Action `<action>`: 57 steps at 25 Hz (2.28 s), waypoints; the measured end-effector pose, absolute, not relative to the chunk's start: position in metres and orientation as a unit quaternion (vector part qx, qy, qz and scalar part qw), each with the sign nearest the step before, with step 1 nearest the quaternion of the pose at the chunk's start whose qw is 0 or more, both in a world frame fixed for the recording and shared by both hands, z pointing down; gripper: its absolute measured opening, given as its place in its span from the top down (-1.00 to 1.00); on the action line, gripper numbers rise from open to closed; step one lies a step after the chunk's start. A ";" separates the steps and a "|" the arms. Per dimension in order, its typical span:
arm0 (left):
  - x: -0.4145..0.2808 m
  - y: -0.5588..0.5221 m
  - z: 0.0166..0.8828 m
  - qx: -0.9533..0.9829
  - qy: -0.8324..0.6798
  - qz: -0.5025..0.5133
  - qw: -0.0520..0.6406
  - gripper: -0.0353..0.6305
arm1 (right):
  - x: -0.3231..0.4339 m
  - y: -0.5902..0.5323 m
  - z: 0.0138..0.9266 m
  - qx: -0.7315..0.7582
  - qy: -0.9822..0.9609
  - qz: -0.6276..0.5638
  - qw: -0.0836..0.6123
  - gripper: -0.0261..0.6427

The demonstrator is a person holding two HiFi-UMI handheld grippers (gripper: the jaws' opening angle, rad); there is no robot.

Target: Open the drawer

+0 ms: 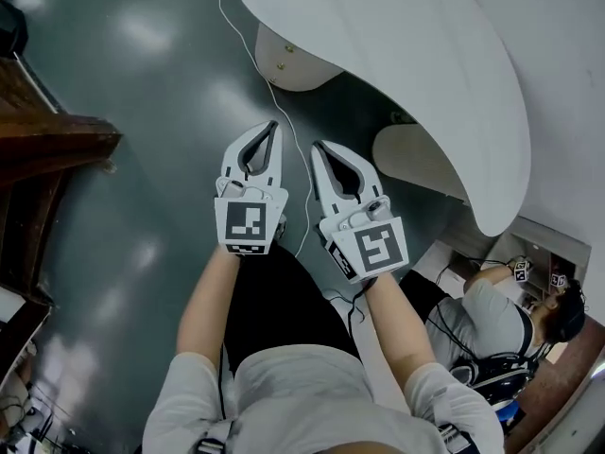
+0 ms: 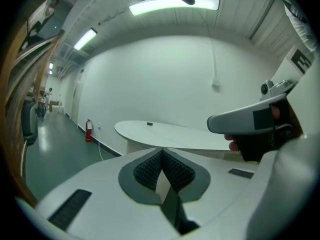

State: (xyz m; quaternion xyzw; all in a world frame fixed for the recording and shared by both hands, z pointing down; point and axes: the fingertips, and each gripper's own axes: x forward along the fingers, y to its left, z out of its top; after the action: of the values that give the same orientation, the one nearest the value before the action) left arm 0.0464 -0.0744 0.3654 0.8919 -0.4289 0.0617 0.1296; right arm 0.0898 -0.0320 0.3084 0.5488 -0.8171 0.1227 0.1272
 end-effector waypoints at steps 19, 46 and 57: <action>0.064 -0.157 0.494 0.885 -0.411 0.058 0.213 0.88 | 0.086 -0.112 0.416 0.535 -0.800 0.148 0.230 0.88; 0.140 -0.265 0.591 0.862 -0.390 0.076 0.314 0.60 | 0.122 -0.146 0.461 0.548 -0.780 0.199 0.225 0.88; 0.158 -0.276 0.604 0.865 -0.372 0.081 0.326 0.56 | 0.122 -0.139 0.462 0.544 -0.783 0.200 0.225 0.88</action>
State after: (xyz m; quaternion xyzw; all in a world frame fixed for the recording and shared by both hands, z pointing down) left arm 0.1577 -0.2760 0.6042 0.8651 -0.3721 0.0814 0.3262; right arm 0.1222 -0.1394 0.4618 0.5441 -0.7829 0.2004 0.2255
